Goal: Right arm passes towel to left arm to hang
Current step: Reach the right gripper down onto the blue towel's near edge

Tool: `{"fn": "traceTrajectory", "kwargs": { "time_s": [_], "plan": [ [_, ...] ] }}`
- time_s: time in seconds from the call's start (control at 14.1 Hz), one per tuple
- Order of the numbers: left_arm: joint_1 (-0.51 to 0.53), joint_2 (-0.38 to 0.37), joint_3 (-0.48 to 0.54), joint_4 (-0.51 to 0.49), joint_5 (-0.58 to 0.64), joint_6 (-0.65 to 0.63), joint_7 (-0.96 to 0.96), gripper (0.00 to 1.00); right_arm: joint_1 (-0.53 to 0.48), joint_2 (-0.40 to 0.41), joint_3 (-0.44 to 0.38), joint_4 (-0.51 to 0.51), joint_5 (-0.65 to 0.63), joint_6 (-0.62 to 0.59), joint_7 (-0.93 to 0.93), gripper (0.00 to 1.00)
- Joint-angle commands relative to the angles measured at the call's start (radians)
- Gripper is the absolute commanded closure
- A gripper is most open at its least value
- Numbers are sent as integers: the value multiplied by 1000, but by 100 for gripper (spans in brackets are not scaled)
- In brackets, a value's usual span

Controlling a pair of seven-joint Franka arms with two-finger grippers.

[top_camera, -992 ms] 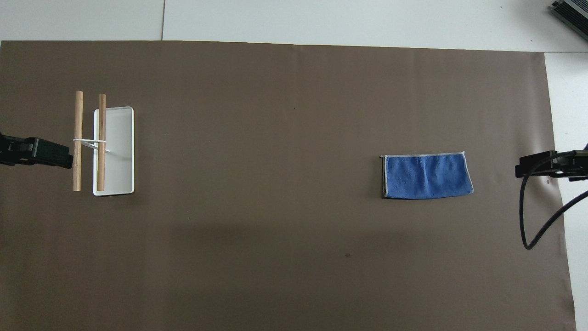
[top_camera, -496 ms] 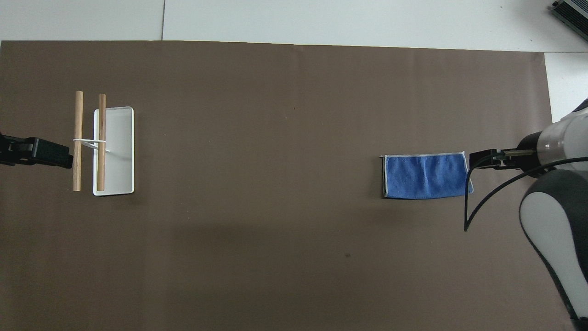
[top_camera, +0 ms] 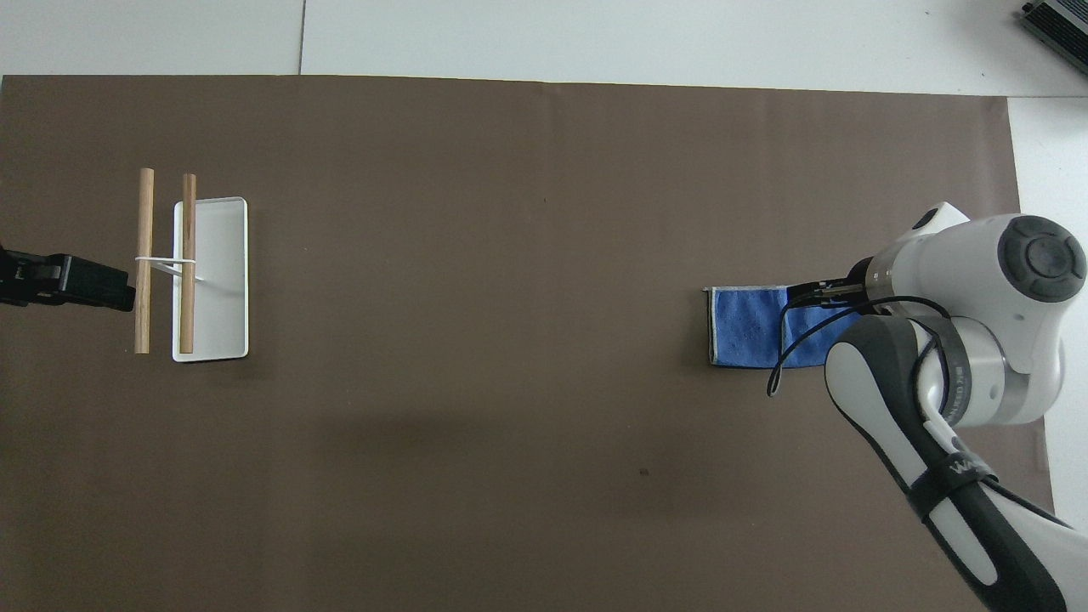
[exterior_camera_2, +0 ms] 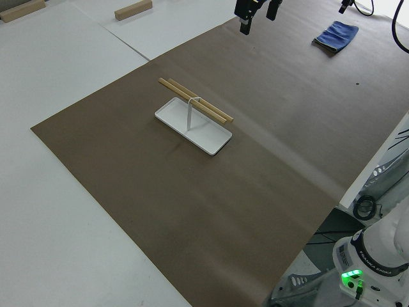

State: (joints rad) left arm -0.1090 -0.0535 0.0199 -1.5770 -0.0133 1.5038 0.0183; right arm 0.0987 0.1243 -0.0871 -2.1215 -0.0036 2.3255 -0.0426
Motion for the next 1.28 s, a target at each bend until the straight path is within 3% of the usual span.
{"fn": "traceTrajectory", "kwargs": {
  "time_s": [0.0,0.28,1.13,1.2],
  "plan": [
    [11,-25,-3,-21,-8,-7,6,0,-7,21,4,-46,28,87,-45,0],
    [11,-25,-3,-21,-8,-7,6,0,-5,80,6,-107,86,238,-102,0],
    [11,-25,-3,-21,-8,-7,6,0,-5,77,6,-130,119,215,-134,0],
    [11,-25,-3,-21,-8,-7,6,0,-5,74,6,-135,119,216,-134,5]
  ]
}}
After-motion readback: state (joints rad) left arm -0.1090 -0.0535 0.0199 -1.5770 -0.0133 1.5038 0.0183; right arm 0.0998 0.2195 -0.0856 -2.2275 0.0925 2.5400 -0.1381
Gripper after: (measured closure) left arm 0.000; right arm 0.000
